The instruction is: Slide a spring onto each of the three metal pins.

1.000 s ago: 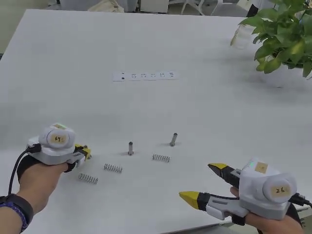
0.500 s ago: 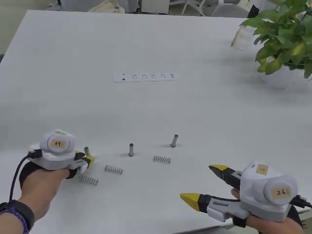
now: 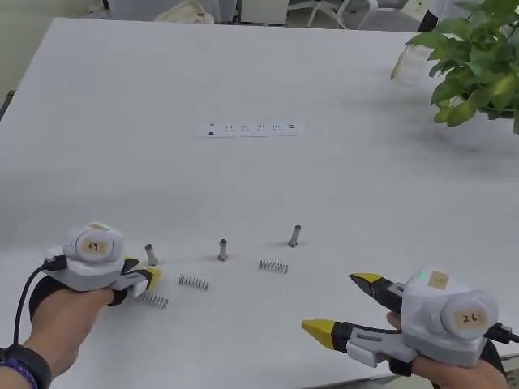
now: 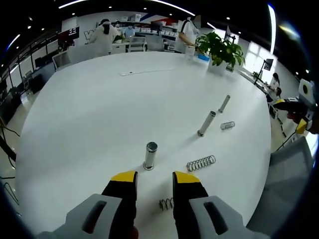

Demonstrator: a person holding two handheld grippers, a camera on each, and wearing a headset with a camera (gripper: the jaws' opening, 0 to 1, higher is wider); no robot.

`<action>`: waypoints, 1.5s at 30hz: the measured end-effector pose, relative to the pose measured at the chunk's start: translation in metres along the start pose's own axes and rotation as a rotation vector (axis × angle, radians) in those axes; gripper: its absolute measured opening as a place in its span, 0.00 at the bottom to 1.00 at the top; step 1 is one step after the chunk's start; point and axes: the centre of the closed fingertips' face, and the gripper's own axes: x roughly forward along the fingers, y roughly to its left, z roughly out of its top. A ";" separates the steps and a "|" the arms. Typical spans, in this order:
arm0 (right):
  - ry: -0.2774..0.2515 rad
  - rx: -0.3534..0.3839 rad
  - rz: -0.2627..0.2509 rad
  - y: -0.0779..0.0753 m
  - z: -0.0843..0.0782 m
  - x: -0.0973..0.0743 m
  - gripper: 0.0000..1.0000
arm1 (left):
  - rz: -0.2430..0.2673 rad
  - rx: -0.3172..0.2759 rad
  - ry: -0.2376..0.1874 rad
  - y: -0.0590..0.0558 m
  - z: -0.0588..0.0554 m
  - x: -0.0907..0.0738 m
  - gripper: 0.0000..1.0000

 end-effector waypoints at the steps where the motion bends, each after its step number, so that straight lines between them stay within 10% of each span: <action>1: 0.000 0.001 0.000 0.000 -0.001 0.000 0.68 | 0.003 -0.002 -0.003 0.001 -0.001 -0.002 0.22; 45: 0.049 -0.113 0.157 0.021 0.018 0.032 0.68 | 0.060 -0.077 -0.100 -0.006 -0.028 -0.079 0.30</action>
